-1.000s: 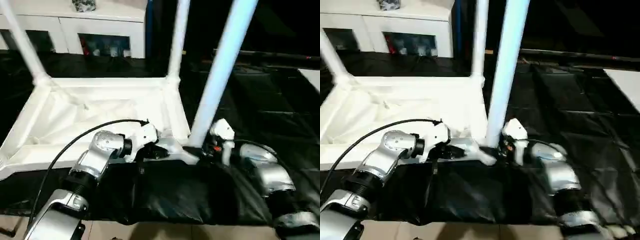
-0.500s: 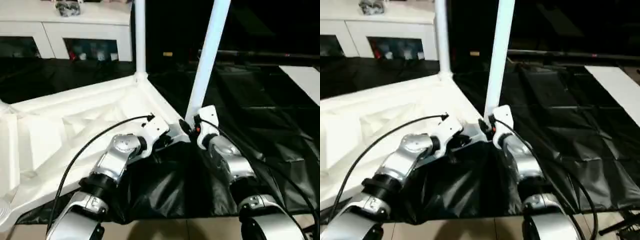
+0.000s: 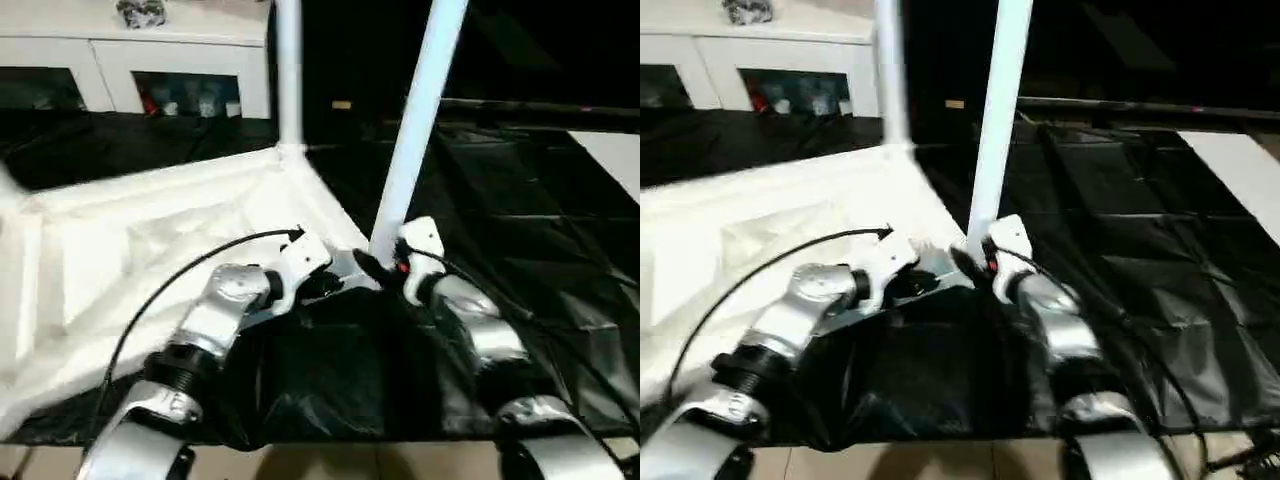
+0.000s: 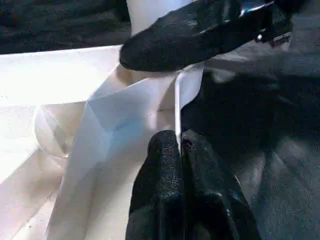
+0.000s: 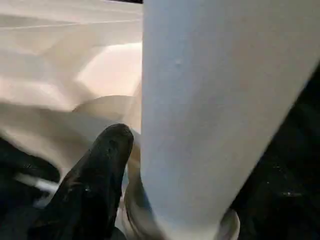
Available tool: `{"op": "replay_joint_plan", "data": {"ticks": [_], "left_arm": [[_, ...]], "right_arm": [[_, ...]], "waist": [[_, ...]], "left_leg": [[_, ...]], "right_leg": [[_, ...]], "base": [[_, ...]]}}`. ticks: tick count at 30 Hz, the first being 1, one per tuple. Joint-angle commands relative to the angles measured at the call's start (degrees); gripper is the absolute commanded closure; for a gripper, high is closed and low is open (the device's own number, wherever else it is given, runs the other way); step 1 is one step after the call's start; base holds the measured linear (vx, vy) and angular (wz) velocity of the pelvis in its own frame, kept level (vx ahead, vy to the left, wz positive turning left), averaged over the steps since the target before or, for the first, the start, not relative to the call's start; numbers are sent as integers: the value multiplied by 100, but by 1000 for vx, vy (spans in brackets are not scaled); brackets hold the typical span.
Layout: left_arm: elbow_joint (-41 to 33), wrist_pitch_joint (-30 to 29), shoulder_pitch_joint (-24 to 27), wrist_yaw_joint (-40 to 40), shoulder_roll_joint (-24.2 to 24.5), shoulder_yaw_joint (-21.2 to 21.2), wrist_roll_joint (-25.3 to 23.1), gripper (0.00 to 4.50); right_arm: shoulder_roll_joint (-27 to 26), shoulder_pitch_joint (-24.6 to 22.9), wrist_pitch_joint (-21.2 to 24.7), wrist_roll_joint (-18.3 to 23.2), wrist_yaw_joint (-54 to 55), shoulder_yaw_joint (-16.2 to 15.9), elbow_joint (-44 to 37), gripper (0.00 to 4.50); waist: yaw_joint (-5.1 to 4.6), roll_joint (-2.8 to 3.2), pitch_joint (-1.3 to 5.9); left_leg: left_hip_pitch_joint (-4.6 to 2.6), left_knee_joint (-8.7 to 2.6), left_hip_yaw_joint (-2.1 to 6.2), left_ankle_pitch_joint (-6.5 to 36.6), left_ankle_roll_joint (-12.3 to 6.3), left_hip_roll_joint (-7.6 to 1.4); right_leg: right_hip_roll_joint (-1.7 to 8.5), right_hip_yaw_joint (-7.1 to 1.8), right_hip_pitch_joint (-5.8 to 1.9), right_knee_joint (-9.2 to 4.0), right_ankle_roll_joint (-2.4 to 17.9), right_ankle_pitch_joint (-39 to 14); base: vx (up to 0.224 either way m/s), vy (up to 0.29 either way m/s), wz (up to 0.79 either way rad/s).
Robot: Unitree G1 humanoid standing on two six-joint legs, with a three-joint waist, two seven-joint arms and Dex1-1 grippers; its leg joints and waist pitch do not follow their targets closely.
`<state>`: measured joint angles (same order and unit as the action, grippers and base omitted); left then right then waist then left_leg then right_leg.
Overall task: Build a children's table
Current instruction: Rotate leg to tighten
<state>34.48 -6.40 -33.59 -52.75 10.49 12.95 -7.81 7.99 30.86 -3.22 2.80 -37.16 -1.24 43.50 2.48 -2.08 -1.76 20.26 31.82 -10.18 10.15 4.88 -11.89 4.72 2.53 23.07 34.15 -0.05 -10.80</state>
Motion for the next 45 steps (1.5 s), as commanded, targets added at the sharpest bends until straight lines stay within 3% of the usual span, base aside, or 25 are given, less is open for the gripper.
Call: {"op": "replay_joint_plan", "data": {"ticks": [1,3,5,6,8,14,16,23,29,33,34,36,38,40,45], "left_arm": [[-110,294,-57,-424,-85,221,253,450],[-140,416,-56,-879,113,229,355,450],[-141,464,-55,-1007,171,246,378,450],[-131,517,-56,-1155,239,270,402,450],[-96,665,-60,-1441,383,312,433,450],[-55,701,-80,-1857,610,313,534,450],[-29,745,-83,-1940,668,302,542,450],[11,766,-53,-2053,734,316,566,450],[28,761,-39,-1982,736,334,566,450],[131,643,-111,-1323,586,201,433,450],[175,585,-164,-819,448,134,318,450],[170,462,-186,-496,317,92,276,450],[174,316,-206,-108,105,52,244,450],[222,175,-230,276,-178,53,212,450],[434,82,-340,857,-675,115,122,450]], "right_arm": [[11,-210,103,39,-779,-489,-123,155],[369,-418,92,126,-1541,-604,-430,155],[459,-461,112,173,-1728,-622,-509,155],[564,-507,151,237,-1958,-645,-603,155],[774,-599,237,333,-2408,-699,-797,155],[1148,-785,392,484,-3216,-869,-1215,155],[1222,-812,444,488,-3394,-935,-1286,180],[1300,-899,499,460,-3593,-1063,-1425,222],[1278,-939,501,433,-3576,-1110,-1476,251],[1134,-991,494,400,-3168,-1007,-1475,252],[937,-971,532,331,-2620,-872,-1351,252],[745,-953,485,261,-2136,-765,-1225,252],[489,-910,394,116,-1435,-661,-1019,253],[215,-827,524,1,-773,-589,-757,254],[-324,-460,605,-185,712,-367,-108,254]], "waist": [[32,-11,260],[77,-15,277],[94,-13,286],[91,34,286],[116,19,286],[202,22,250],[223,10,250],[259,-2,263],[262,-5,265],[252,-4,258],[246,1,249],[213,3,218],[206,-6,218],[160,-30,212],[38,-10,202]], "left_leg": [[-17,-324,-25,1463,-325,-116],[12,-297,-27,1160,-439,-112],[10,-283,-33,973,-534,-119],[1,-284,-33,962,-546,-118],[1,-273,-41,989,-586,-123],[-11,-297,-52,1315,-406,-153],[-16,-299,-49,1347,-337,-155],[-8,-284,-49,1107,-364,-143],[-7,-284,-47,1125,-351,-143],[-12,-289,-48,1150,-332,-145],[-23,-298,-40,1242,-297,-141],[-33,-334,-18,1585,-124,-126],[-47,-350,1,1719,-51,-115],[-27,-370,16,1787,7,-112],[-36,-365,25,1999,-4,-79]], "right_leg": [[257,-196,-211,-440,1137,-1160],[240,-186,-270,-370,1273,-595],[245,-186,-274,-325,1400,-207],[242,-180,-279,-329,1461,-117],[245,-181,-291,-315,1506,-81],[261,-175,-284,-361,1406,-785],[272,-180,-268,-370,1353,-946],[265,-177,-280,-331,1355,-630],[271,-176,-279,-340,1328,-753],[273,-182,-270,-348,1329,-761],[273,-181,-260,-366,1307,-900],[294,-184,-243,-441,1124,-1617],[293,-184,-225,-482,953,-2003],[285,-175,-225,-494,875,-2124],[286,-177,-165,-556,732,-2538]], "base": [[0,0,0],[0,0,0],[0,0,0],[0,0,0],[0,0,0],[0,0,0],[0,0,0],[0,0,0],[0,0,0],[0,0,0],[0,0,0],[0,0,0],[0,0,0],[0,0,0],[0,0,0]]}}
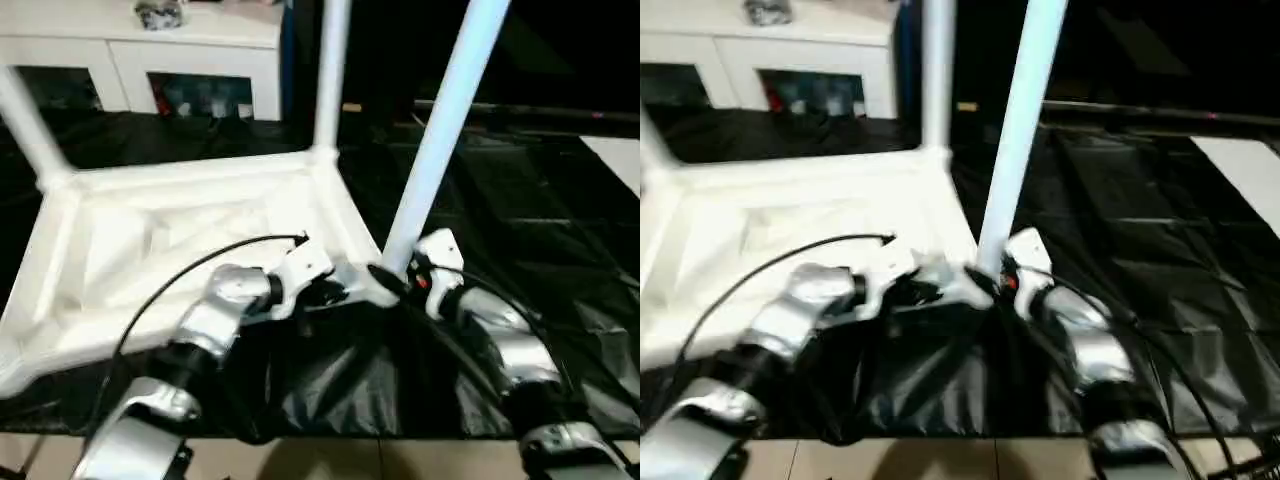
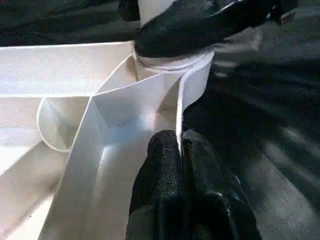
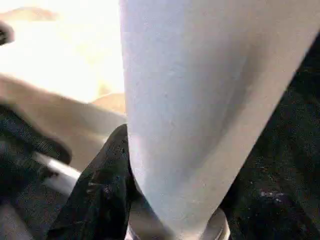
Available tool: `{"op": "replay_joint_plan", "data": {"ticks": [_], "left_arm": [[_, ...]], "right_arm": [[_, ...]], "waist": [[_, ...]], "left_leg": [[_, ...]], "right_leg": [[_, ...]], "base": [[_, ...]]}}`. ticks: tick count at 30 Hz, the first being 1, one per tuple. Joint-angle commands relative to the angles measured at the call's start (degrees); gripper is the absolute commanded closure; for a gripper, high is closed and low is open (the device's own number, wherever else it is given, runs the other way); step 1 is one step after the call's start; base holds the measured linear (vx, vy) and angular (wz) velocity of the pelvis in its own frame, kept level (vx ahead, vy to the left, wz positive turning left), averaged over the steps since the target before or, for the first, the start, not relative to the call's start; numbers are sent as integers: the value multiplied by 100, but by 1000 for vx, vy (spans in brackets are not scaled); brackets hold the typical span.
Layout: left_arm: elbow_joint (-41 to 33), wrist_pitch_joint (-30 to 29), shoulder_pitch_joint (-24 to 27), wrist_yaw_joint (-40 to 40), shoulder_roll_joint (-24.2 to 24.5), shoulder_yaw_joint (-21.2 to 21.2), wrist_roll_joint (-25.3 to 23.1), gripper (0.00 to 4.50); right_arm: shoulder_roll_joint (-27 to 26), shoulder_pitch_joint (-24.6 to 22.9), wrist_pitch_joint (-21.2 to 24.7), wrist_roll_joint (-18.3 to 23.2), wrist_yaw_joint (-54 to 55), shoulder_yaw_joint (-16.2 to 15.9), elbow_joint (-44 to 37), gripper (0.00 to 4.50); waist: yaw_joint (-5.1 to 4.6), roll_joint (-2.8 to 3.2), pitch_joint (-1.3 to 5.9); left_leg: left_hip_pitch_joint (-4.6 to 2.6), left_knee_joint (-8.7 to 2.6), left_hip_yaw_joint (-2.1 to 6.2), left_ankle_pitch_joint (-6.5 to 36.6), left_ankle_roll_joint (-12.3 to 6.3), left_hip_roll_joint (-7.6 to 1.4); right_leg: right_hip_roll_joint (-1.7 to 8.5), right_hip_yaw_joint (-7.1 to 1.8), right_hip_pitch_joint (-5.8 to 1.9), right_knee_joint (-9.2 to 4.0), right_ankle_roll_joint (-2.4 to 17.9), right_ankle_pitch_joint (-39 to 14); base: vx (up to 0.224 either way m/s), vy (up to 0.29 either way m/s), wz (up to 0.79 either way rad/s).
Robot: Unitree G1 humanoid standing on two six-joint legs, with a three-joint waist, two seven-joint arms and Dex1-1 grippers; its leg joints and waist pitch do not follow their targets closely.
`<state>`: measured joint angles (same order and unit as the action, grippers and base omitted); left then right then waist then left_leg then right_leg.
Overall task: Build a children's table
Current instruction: Rotate leg to tighten
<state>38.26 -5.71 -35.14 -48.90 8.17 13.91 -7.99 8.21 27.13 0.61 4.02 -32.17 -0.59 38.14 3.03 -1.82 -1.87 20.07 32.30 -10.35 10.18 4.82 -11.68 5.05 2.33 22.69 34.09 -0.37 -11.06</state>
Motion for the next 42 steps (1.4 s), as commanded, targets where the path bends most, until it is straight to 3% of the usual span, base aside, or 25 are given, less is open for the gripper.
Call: {"op": "replay_joint_plan", "data": {"ticks": [1,5,8,11,12,14,19,22,24,25,26,27,29,31,33,35,36,37,38,40,42], "left_arm": [[105,24,-217,564,-531,38,121,450],[207,155,-311,652,-710,88,77,450],[249,301,-346,569,-627,120,36,450],[283,401,-336,472,-526,98,30,450],[292,425,-331,457,-509,95,29,450],[278,442,-315,437,-483,90,36,450],[196,518,-249,390,-426,81,93,450],[124,460,-189,450,-391,59,84,450],[22,410,-122,416,-361,38,119,450],[-157,352,-16,326,-317,15,196,423],[-360,278,106,194,-255,-3,283,406],[-547,235,221,99,-173,-17,338,395],[-940,142,445,-57,18,-31,406,383],[-1258,-11,595,-130,135,-95,495,358],[-1812,-344,838,-294,311,-218,705,350],[-2288,-636,1038,-443,475,-303,871,335],[-2883,-1037,1287,-630,679,-390,1081,324],[-3260,-1298,1444,-750,819,-439,1220,314],[-3606,-1547,1584,-856,946,-486,1362,314],[-4102,-1936,1797,-1010,1161,-535,1600,291],[-4902,-2554,2179,-1236,1624,-565,1982,280]], "right_arm": [[-466,17,253,-317,530,-358,565,254],[-809,328,212,-212,942,-183,843,254],[-866,372,235,27,708,-61,829,184],[-772,350,154,-14,682,-56,833,152],[-741,343,104,-59,700,-78,842,142],[-645,292,21,-169,711,-149,776,138],[-182,-38,-111,-176,157,-201,202,138],[306,-370,-147,28,-399,-117,-401,138],[640,-568,-117,193,-723,9,-734,138],[933,-727,-60,349,-991,147,-976,137],[1188,-864,16,495,-1244,264,-1178,137],[1411,-988,99,625,-1498,355,-1353,137],[1686,-1164,235,765,-1860,411,-1579,137],[1772,-1237,352,805,-1996,397,-1687,137],[1834,-1335,566,915,-2207,353,-1865,137],[1824,-1415,725,1039,-2370,274,-2065,137],[1789,-1501,891,1180,-2533,157,-2302,137],[1768,-1543,1016,1289,-2605,76,-2455,137],[1736,-1562,1123,1374,-2651,4,-2572,137],[1651,-1532,1184,1425,-2655,-97,-2633,137],[1414,-1346,1143,1378,-2545,-213,-2494,137]], "waist": [[-20,-26,213],[-54,-23,238],[-52,-18,238],[-45,-14,245],[-35,-42,245],[-32,-38,242],[7,-59,244],[82,-60,257],[104,-64,268],[122,-22,277],[131,-21,287],[178,-41,311],[174,-46,316],[131,-48,302],[65,-39,269],[44,-24,246],[50,-56,252],[42,-42,239],[39,-55,242],[29,-19,235],[13,-33,213]], "left_leg": [[-17,-418,52,2001,12,-93],[6,-415,55,1984,-30,-90],[5,-408,34,1915,-102,-100],[22,-405,21,1751,-172,-106],[31,-403,20,1724,-179,-103],[24,-402,16,1708,-176,-109],[36,-396,5,1584,-232,-110],[3,-355,-21,1417,-379,-127],[41,-345,-23,1210,-473,-134],[50,-328,-17,1121,-480,-133],[47,-323,-20,1056,-520,-137],[71,-273,-27,753,-708,-145],[100,-245,-33,608,-828,-137],[105,-249,-35,697,-840,-125],[87,-288,-29,1037,-732,-159],[77,-308,-33,1211,-647,-172],[78,-325,-14,1241,-580,-182],[95,-333,-14,1231,-571,-179],[64,-330,-20,1227,-529,-187],[44,-337,-23,1242,-467,-184],[74,-368,-20,1251,-394,-173]], "right_leg": [[257,-148,-131,-557,741,-2574],[251,-148,-140,-544,735,-2381],[240,-159,-140,-531,816,-2060],[238,-159,-169,-489,961,-1675],[248,-155,-179,-487,961,-1726],[254,-157,-170,-495,953,-1778],[250,-163,-188,-487,912,-1709],[242,-171,-181,-463,980,-1332],[237,-162,-234,-433,1071,-1008],[239,-165,-245,-405,1096,-864],[230,-160,-256,-399,1123,-697],[221,-162,-281,-315,1332,-33],[204,-146,-285,-272,1448,315],[209,-130,-283,-280,1474,169],[233,-131,-262,-347,1432,-516],[216,-138,-220,-389,1380,-873],[235,-135,-245,-362,1348,-981],[224,-138,-234,-376,1311,-1055],[220,-144,-218,-363,1305,-1053],[199,-144,-188,-366,1292,-1089],[190,-143,-179,-357,1285,-1176]], "base": [[0,0,0],[0,0,0],[0,0,0],[0,0,0],[0,0,0],[0,0,0],[0,0,0],[0,0,0],[0,0,0],[0,0,0],[0,0,0],[0,0,0],[0,0,0],[0,0,0],[0,0,0],[0,0,0],[0,0,0],[0,0,0],[0,0,0],[0,0,0],[0,0,0]]}}
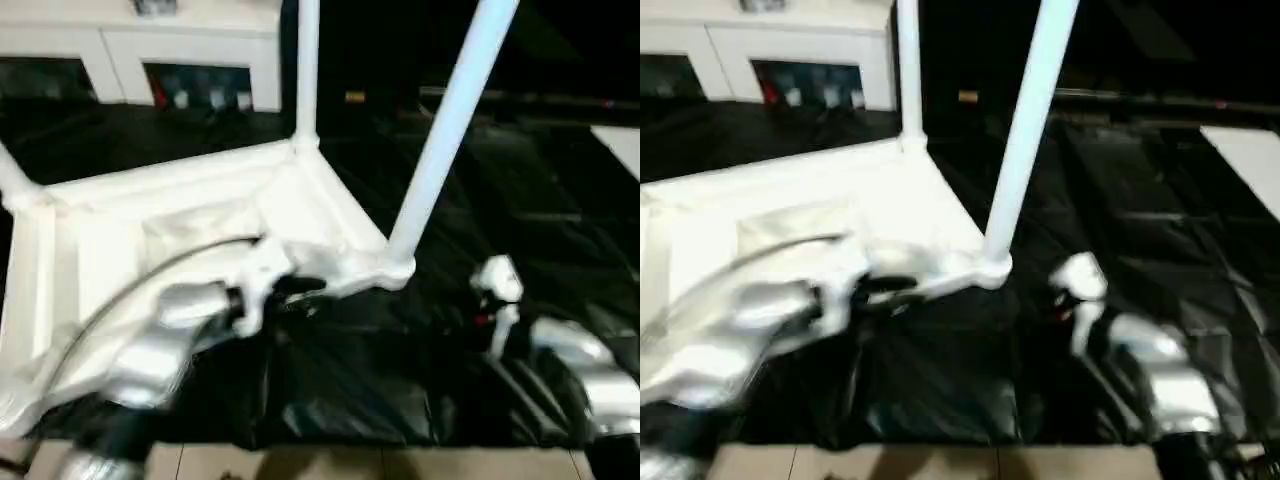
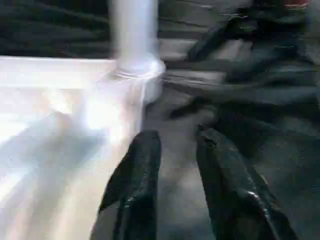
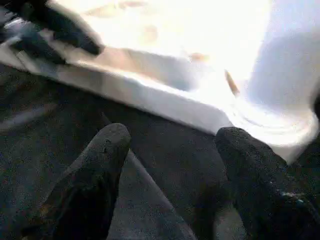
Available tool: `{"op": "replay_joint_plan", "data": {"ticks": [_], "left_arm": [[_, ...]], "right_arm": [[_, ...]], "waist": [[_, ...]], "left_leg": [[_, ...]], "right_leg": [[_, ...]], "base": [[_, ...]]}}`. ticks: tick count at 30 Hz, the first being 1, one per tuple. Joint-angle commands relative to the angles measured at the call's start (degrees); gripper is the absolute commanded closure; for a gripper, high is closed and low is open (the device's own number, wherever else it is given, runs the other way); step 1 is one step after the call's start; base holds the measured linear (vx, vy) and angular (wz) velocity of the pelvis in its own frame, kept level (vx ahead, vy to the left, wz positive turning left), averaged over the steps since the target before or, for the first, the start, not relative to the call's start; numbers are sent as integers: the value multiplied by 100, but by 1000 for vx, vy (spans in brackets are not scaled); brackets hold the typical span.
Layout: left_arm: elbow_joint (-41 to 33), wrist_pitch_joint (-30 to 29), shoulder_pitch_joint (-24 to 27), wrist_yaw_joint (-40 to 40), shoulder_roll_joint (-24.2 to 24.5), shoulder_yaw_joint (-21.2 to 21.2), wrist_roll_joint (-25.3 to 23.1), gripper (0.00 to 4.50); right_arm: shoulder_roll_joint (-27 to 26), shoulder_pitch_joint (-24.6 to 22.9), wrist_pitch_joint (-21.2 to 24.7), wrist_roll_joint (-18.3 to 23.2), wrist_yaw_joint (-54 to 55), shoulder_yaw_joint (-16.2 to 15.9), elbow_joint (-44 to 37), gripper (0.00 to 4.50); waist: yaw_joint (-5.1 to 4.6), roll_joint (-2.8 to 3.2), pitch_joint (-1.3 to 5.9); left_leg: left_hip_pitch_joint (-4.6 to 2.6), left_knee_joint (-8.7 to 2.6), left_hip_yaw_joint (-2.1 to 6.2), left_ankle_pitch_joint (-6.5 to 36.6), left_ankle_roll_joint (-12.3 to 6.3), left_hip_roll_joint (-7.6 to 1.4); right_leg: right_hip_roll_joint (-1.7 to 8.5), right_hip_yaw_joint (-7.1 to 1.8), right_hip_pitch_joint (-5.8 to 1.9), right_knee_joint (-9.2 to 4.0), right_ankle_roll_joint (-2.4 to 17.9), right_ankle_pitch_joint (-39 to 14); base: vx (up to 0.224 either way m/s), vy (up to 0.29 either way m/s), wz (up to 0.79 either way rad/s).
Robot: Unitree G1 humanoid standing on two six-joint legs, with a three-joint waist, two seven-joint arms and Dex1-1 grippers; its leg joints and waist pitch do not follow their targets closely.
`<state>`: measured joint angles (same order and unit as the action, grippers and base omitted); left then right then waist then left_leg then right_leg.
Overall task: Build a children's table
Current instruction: Rotate leg to tighten
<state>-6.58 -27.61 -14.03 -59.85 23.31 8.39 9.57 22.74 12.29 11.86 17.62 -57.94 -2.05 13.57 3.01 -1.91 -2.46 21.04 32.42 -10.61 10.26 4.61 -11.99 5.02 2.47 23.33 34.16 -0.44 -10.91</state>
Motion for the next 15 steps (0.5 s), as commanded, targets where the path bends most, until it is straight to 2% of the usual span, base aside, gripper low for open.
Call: {"op": "replay_joint_plan", "data": {"ticks": [1,3,4,5,6,7,8,9,10,11,13,14,15], "left_arm": [[-586,-509,182,-161,265,-41,221,280],[-737,-663,264,-149,367,-72,211,254],[-922,-960,435,-84,637,-155,66,254],[-949,-1042,495,-56,730,-196,-1,245],[-988,-1153,569,-35,845,-244,-42,245],[-996,-1173,581,-32,864,-251,-47,239],[-996,-1173,581,-32,864,-251,-47,225],[-1105,-1374,663,10,1041,-272,14,212],[-1105,-1374,663,10,1041,-272,14,212],[-1168,-1471,722,42,1163,-272,28,208],[-1201,-1521,768,72,1242,-269,27,183],[-1213,-1538,779,81,1260,-266,28,175],[-1287,-1638,851,145,1373,-237,7,170]], "right_arm": [[-211,295,-46,-64,169,-80,140,137],[-327,390,-43,-120,258,-76,220,137],[-680,726,54,-204,674,-51,597,137],[-823,856,51,-224,808,-53,759,137],[-983,1001,67,-230,942,-85,939,137],[-1009,1024,72,-230,963,-91,967,137],[-1009,1024,72,-230,963,-91,967,137],[-1189,1175,30,-233,1082,-161,1155,137],[-1189,1175,30,-233,1082,-161,1155,137],[-1349,1302,-42,-267,1212,-196,1315,137],[-1499,1417,-149,-313,1378,-202,1471,137],[-1541,1458,-158,-316,1431,-192,1529,137],[-1831,1757,-251,-362,1863,-98,1954,137]], "waist": [[16,-14,275],[6,-1,263],[23,-1,274],[3,7,279],[-26,8,262],[-17,21,269],[-19,30,270],[25,51,287],[35,47,292],[28,51,301],[39,61,310],[32,56,307],[18,59,311]], "left_leg": [[-49,-374,3,1284,-348,-144],[-68,-376,-7,1316,-255,-125],[-98,-373,-13,1253,-211,-128],[-78,-374,-2,1218,-189,-118],[-41,-399,7,1242,-133,-97],[-78,-390,2,1263,-99,-103],[-90,-383,-2,1238,-64,-101],[-118,-367,-10,1130,-49,-104],[-117,-360,-16,1074,-52,-100],[-78,-364,-5,954,-58,-90],[-100,-350,-11,903,-50,-83],[-78,-357,-6,869,-46,-75],[-79,-357,0,851,-20,-80]], "right_leg": [[189,-158,-227,-366,1290,-1205],[168,-172,-211,-380,1223,-1239],[176,-180,-194,-360,1249,-1127],[178,-177,-199,-333,1280,-1102],[169,-169,-221,-341,1193,-1255],[171,-173,-209,-350,1166,-1270],[168,-183,-209,-345,1167,-1162],[162,-183,-202,-323,1198,-924],[155,-183,-205,-303,1225,-790],[156,-176,-232,-262,1268,-591],[158,-175,-229,-254,1285,-462],[157,-173,-257,-250,1290,-421],[174,-176,-242,-232,1343,-400]], "base": [[0,0,0],[0,0,0],[0,0,0],[0,0,0],[0,0,0],[0,0,0],[0,0,0],[0,0,0],[0,0,0],[0,0,0],[0,0,0],[0,0,0],[0,0,0]]}}
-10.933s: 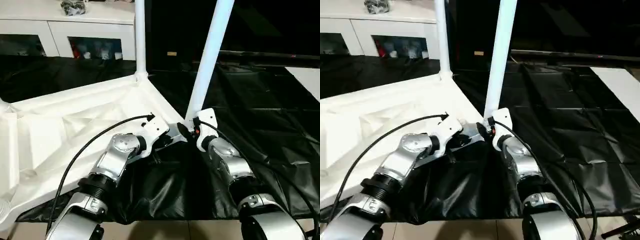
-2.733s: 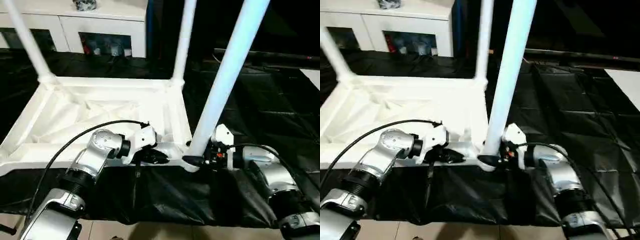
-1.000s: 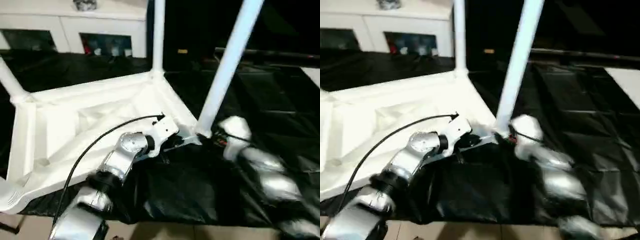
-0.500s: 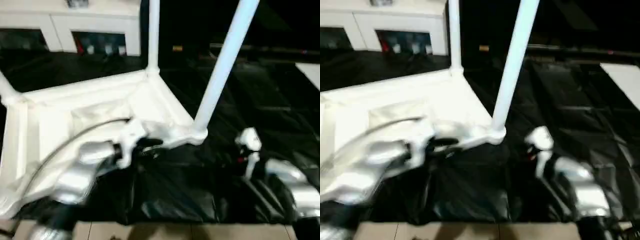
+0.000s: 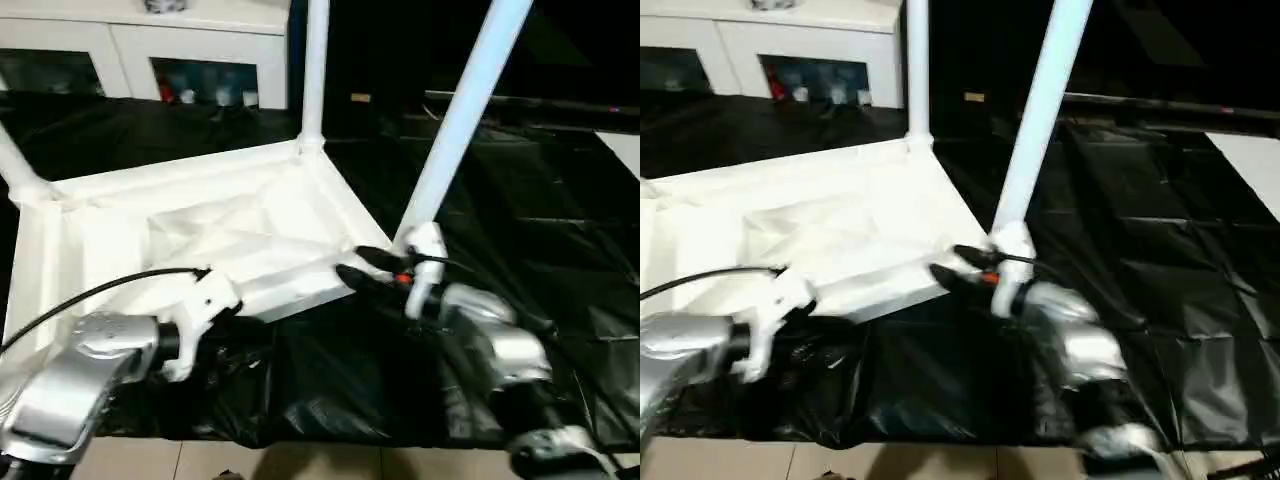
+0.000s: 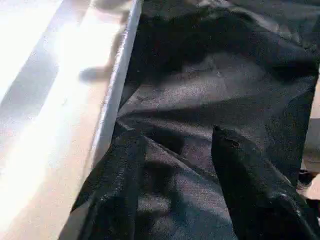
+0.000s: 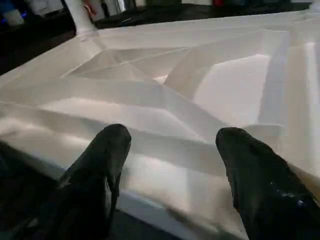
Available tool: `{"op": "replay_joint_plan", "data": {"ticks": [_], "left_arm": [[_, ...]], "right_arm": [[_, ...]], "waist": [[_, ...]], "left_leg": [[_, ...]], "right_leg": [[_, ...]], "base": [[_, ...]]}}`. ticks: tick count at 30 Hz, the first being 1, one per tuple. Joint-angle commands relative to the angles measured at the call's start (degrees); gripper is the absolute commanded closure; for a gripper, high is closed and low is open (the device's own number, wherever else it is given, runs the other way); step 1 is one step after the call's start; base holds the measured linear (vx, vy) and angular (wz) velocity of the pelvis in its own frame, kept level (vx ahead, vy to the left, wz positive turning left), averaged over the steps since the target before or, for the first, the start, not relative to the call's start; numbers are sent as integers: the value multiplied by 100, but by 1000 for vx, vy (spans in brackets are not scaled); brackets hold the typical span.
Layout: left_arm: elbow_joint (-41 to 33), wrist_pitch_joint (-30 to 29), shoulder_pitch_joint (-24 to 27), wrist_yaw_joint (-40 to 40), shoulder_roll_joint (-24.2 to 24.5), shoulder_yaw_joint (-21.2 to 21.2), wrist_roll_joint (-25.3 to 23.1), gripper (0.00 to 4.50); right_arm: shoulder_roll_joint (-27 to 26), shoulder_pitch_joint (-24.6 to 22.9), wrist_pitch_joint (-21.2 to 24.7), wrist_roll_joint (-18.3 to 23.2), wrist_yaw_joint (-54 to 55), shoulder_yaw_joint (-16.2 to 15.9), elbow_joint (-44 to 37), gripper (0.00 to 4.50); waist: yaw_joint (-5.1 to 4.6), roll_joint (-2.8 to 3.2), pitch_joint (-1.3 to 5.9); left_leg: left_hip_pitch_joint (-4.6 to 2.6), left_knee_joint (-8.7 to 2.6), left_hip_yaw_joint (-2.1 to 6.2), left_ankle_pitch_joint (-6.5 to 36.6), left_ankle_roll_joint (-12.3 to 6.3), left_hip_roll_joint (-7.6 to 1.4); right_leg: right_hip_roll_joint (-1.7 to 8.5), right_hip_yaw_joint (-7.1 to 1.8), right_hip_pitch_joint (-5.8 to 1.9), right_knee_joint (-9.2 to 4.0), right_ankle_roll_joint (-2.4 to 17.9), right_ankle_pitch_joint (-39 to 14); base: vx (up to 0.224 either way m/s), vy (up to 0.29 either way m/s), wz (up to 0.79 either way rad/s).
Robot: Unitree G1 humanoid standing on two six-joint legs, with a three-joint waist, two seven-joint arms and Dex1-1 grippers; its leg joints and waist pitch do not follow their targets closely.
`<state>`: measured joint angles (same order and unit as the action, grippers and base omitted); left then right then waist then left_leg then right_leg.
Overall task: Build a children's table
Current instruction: Rotate leg to tighten
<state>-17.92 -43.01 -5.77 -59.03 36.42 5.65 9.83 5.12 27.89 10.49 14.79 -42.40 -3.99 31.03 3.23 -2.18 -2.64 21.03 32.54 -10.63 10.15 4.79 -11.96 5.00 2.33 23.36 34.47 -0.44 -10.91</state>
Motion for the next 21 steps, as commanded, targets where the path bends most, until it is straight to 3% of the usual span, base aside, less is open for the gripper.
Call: {"op": "replay_joint_plan", "data": {"ticks": [1,3,9,10,15,21], "left_arm": [[-257,-205,91,98,149,97,-24,163],[-331,-256,140,127,190,138,-63,137],[-378,-312,173,225,232,169,-149,93],[-385,-332,178,335,331,215,-188,86],[-292,-274,136,589,370,168,-281,48],[-74,-125,20,825,333,137,-393,3]], "right_arm": [[-291,468,-271,-159,782,251,625,137],[-435,694,-458,-224,1204,390,979,137],[-548,1004,-678,-212,1849,628,1460,137],[-544,1287,-911,-205,2428,834,1927,137],[-354,1689,-1315,-178,3198,1233,2643,137],[-44,1859,-1573,-184,3588,1424,3080,137]], "waist": [[-25,70,327],[-42,84,310],[0,77,310],[2,58,308],[41,57,304],[119,44,325]], "left_leg": [[-71,-374,-2,913,10,-77],[-98,-373,-8,1071,81,-77],[-112,-364,-17,1143,161,-78],[-111,-365,-18,1246,205,-69],[-160,-341,-45,1448,271,-62],[-107,-320,-34,1283,251,-46]], "right_leg": [[185,-161,-239,-258,1354,-532],[184,-177,-220,-287,1309,-778],[166,-182,-211,-266,1168,-720],[163,-180,-211,-275,1104,-846],[140,-187,-151,-282,1011,-989],[142,-177,-191,-244,924,-854]], "base": [[0,0,0],[0,0,0],[0,0,0],[0,0,0],[0,0,0],[0,0,0]]}}
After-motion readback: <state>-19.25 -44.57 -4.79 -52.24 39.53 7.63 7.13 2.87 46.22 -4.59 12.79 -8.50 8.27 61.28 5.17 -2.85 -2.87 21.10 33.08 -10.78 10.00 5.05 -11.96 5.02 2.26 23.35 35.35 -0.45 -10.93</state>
